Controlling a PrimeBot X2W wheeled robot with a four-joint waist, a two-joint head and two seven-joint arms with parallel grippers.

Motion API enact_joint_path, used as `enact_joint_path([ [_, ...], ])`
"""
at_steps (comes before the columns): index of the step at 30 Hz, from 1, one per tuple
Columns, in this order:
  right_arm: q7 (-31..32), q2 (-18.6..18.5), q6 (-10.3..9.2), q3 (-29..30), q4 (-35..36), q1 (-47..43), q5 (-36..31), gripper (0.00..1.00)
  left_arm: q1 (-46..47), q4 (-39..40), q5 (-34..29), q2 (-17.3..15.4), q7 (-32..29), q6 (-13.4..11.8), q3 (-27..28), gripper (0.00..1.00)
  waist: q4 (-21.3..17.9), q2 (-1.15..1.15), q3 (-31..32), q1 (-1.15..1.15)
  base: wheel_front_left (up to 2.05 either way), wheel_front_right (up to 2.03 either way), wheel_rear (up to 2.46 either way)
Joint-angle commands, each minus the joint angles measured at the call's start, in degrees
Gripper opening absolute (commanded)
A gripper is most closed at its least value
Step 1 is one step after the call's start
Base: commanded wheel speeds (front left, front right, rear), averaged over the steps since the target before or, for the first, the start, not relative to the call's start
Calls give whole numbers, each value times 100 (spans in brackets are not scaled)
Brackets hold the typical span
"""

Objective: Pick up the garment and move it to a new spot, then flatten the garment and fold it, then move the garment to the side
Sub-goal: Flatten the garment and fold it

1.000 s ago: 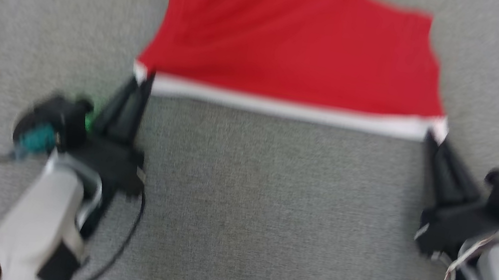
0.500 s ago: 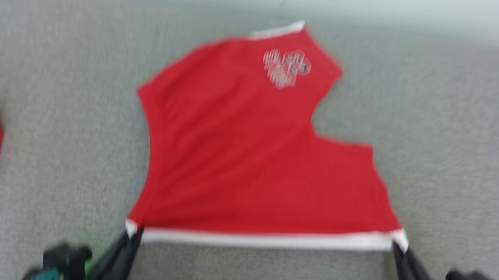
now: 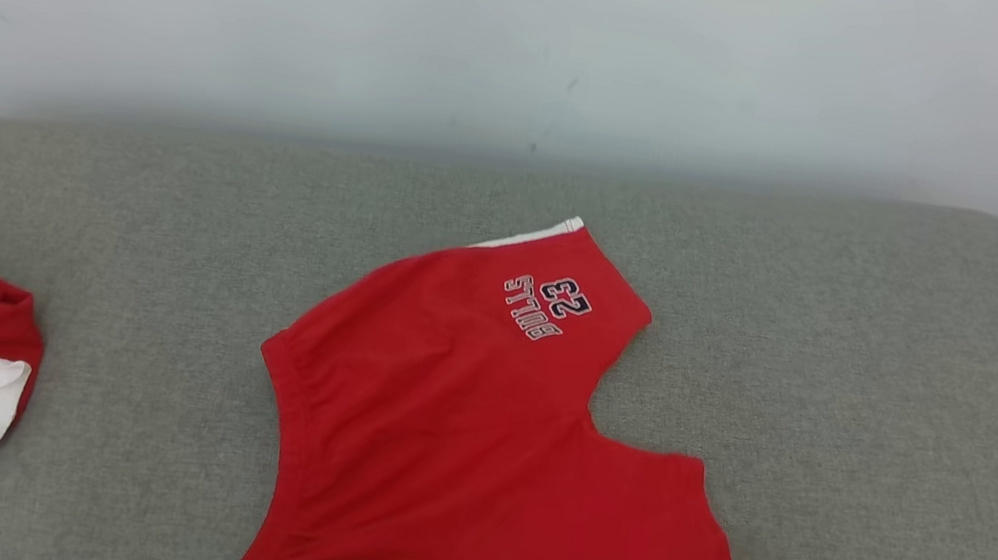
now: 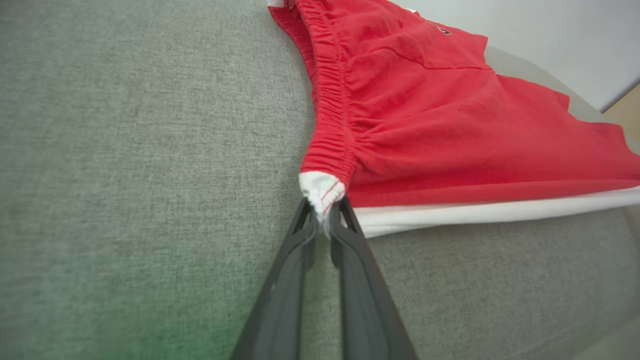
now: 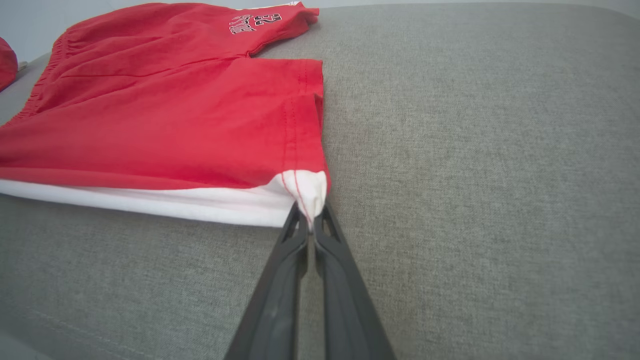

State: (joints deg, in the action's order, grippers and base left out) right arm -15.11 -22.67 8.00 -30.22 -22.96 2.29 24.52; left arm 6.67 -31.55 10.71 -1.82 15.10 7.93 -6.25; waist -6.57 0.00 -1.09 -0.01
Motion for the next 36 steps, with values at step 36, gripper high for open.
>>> enact_joint_path([
  [36, -7, 253, -91, 826, 192, 543, -291, 0, 222, 669, 314, -178, 7, -79, -122, 0, 436, 0, -333, 1, 0, 0, 0],
])
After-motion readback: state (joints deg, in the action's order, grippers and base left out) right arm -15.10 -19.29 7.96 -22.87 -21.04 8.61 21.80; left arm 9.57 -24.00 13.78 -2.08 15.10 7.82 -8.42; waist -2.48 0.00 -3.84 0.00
